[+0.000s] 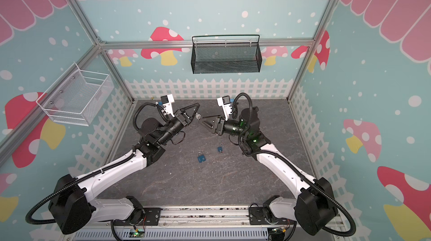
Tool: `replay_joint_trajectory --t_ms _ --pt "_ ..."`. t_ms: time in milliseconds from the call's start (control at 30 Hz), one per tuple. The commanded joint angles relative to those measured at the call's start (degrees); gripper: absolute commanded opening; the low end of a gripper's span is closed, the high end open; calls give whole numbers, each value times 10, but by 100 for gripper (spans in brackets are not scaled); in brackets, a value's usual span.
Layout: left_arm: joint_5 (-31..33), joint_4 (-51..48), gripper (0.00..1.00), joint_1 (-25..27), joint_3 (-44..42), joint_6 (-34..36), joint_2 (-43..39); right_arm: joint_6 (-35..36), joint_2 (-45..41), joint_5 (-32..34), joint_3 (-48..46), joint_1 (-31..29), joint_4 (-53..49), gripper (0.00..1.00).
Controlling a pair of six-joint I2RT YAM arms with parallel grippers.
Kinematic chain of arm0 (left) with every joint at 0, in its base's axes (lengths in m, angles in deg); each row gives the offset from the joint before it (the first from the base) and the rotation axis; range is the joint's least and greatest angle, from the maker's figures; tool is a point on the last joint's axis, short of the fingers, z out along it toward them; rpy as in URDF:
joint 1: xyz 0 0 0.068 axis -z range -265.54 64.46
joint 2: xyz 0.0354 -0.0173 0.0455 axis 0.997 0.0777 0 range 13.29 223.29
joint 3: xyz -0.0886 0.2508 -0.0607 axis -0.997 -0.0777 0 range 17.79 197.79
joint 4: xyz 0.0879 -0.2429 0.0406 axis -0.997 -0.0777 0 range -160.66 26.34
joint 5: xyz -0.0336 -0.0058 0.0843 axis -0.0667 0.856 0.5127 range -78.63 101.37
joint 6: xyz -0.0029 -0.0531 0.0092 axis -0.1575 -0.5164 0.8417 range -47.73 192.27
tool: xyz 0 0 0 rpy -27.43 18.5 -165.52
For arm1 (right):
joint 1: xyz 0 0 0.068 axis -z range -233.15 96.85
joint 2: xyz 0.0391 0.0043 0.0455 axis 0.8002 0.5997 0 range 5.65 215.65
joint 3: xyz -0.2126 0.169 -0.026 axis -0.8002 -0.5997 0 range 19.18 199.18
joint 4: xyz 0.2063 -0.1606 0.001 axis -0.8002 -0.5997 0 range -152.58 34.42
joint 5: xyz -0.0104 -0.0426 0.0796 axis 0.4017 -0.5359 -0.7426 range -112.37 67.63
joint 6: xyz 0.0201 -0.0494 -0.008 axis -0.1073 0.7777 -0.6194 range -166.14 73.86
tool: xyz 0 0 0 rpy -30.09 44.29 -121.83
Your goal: Unlock with the key
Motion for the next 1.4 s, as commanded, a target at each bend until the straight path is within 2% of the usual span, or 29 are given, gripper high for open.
replay_joint_trajectory --t_ms 0,333,500,767,1167,1333,1367 --pt "-7 -6 0 5 15 23 -3 -17 10 -2 16 2 37 45" --pt "-12 -5 0 12 26 36 1 -40 21 -7 18 2 66 32" --pt "-9 -10 0 16 28 43 1 -51 25 -11 16 2 76 29" --pt "-5 -14 0 19 33 55 0 -61 24 -9 11 2 86 14" --pt "20 -16 0 21 32 74 -13 -71 17 -7 4 2 83 0" --pt "28 -25 0 21 35 79 -21 -63 9 -2 6 2 62 0" --pt "32 -30 3 21 37 81 -24 -56 5 1 6 2 53 0"
